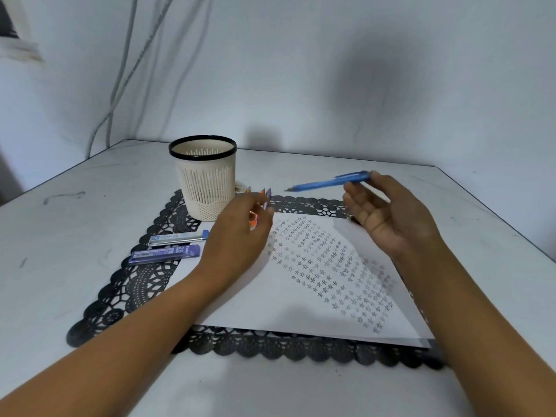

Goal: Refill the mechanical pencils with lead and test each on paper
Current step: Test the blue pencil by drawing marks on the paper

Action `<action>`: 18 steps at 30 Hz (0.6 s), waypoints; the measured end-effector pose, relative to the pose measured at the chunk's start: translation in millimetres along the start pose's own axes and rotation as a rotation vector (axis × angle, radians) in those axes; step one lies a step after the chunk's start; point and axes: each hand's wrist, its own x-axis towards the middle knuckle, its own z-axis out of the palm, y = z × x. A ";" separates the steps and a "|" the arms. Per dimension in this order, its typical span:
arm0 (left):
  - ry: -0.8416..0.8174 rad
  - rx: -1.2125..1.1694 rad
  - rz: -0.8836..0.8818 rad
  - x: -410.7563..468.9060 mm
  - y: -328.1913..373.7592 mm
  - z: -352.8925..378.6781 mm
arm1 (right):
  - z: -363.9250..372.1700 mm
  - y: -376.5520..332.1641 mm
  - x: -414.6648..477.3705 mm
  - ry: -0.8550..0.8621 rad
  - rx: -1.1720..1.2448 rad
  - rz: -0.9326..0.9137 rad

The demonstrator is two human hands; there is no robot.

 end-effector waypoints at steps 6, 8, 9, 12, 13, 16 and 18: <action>-0.475 0.308 0.183 -16.7 -1.0 7.2 | 6.2 15.2 5.7 -0.178 -0.749 -0.437; -0.590 0.417 0.244 -17.9 -3.9 10.9 | 9.4 27.4 9.5 -0.250 -0.987 -0.514; -0.632 0.443 0.238 -17.5 -5.2 11.6 | 11.1 34.1 12.5 -0.291 -1.084 -0.542; -0.674 0.460 0.208 -17.0 -6.1 11.9 | 15.0 50.4 24.4 -0.386 -1.354 -0.626; -0.671 0.469 0.220 -17.4 -5.8 12.2 | 16.0 54.3 28.5 -0.414 -1.431 -0.643; -0.665 0.483 0.247 -17.0 -6.6 12.6 | 18.9 63.8 37.8 -0.462 -1.568 -0.639; -0.671 0.482 0.249 -16.7 -7.5 13.3 | 20.1 67.5 40.6 -0.470 -1.612 -0.643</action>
